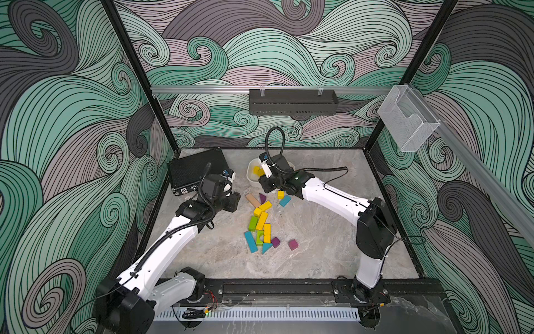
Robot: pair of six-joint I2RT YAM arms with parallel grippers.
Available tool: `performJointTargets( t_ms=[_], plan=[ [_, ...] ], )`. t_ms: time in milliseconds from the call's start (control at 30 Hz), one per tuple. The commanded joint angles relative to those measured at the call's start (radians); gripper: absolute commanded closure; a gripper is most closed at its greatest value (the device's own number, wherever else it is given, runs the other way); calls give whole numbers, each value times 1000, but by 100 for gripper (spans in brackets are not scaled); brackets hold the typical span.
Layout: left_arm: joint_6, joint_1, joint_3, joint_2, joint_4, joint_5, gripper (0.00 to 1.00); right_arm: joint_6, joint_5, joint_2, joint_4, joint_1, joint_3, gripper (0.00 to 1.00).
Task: Pick out the yellow building blocks
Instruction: Place the building block in the storage box.
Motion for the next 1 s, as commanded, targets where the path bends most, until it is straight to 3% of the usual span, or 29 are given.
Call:
performJointTargets(
  t_ms=[0,367,733,967],
  plan=[
    [-33,-11,82,79,60,53,44,-21,-25,-45,28,-45,-26,77],
    [14,-96,349,421,90,114,44,-67,-51,-63,33,-192,-86,76],
    [86,-141,560,663,12,195,44,-110,-56,-21,19,-278,-89,76],
    [90,-142,555,721,-4,262,44,-112,-55,4,19,-308,-89,76]
  ],
)
